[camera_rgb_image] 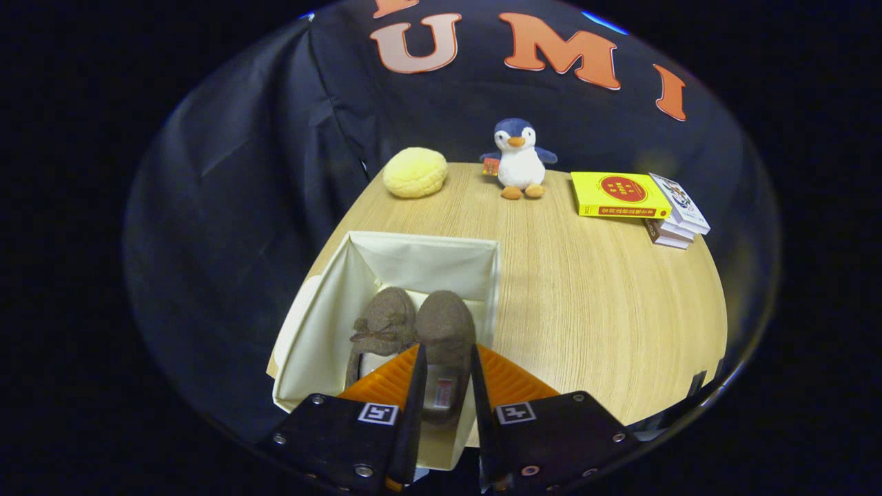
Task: Open the storage box then place both shoes into the box .Put the left shoe in first, then the right shoe, with the right side of both shoes facing outward in a uniform manner.
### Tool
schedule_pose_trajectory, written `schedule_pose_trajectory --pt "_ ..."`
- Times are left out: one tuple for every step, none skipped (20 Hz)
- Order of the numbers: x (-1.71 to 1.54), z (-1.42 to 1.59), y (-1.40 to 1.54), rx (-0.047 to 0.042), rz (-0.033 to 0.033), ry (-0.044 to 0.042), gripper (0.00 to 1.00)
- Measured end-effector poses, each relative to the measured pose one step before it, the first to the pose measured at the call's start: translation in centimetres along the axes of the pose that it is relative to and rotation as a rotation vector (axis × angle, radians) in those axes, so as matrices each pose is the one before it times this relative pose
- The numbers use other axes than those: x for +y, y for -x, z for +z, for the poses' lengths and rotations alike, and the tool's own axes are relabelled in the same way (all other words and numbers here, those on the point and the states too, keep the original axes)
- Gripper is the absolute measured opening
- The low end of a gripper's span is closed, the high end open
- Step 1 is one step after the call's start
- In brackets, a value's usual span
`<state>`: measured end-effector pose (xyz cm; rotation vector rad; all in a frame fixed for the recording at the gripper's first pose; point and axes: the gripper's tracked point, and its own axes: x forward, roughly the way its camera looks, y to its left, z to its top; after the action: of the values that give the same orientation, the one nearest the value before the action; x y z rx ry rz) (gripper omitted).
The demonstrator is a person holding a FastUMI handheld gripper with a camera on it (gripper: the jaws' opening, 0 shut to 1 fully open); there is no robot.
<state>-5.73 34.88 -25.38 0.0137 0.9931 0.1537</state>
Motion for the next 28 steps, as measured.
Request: schedule_pose_trajectory --pt "-1.028 1.04 0.809 -0.03569 0.00047 -0.01225 0.45" --pt "-0.938 1.103 0.828 -0.04035 0.00065 -0.01026 0.49" --pt "-1.28 1.218 0.841 -0.04253 -0.00607 -0.00769 0.54" --pt "-1.469 1.114 0.811 -0.04209 -0.0081 -0.00655 0.57" --pt "-1.593 1.07 0.656 -0.04138 -0.01349 -0.00743 0.6" --pt "-1.639 0.991 0.638 -0.03721 -0.01352 -0.01048 0.62" --pt "-1.628 0.944 0.456 -0.03643 -0.01616 -0.01251 0.67" --pt "-1.816 0.979 0.443 -0.03678 -0.01493 -0.01359 0.7" --pt "-2.018 1.097 0.519 -0.04156 -0.02466 -0.01102 0.72" --pt "-2.278 1.157 0.361 -0.05134 -0.03582 -0.01367 0.75" --pt "-1.931 0.746 0.223 -0.03577 -0.0198 -0.01788 0.76" --pt "-1.502 0.669 0.341 -0.03284 -0.00933 -0.02104 0.76" --pt "-1.688 0.616 0.137 -0.02811 -0.0121 -0.01434 0.76" --pt "-1.626 0.918 0.313 -0.03316 -0.00252 -0.00227 0.76" --pt "-1.659 1.088 0.241 -0.04033 -0.00545 0.007 0.76" --pt "-1.68 1.161 0.224 -0.04612 -0.00559 0.0122 0.77" --pt "-1.635 1.117 0.235 -0.04334 -0.01115 0.01483 0.78" --pt "-1.436 0.999 0.305 -0.04089 -0.00427 0.0112 0.78" --pt "-1.099 1.042 0.069 -0.04263 -0.00137 0.00962 0.79" --pt "-1.16 0.905 0.154 -0.03751 -0.00541 0.01046 0.8" --pt "-1.185 0.862 0.102 -0.03403 -0.00539 0.0085 0.83" --pt "-0.979 0.67 0.085 -0.02674 -0.00426 0.00617 0.84" --pt "-0.674 0.41 0.138 -0.02313 0.00197 0.00351 0.86" --pt "-0.477 0.455 0.126 -0.02274 0.00382 0.00192 0.87" --pt "-0.436 0.38 0.089 -0.02256 0.00665 0.00287 0.87" --pt "-0.405 0.355 0.066 -0.02586 0.00415 0.00473 0.88" --pt "-0.408 0.285 0.141 -0.01707 0.00706 0.00462 0.88" --pt "-0.129 0.104 0.156 -0.00915 0.00595 0.00432 0.88"
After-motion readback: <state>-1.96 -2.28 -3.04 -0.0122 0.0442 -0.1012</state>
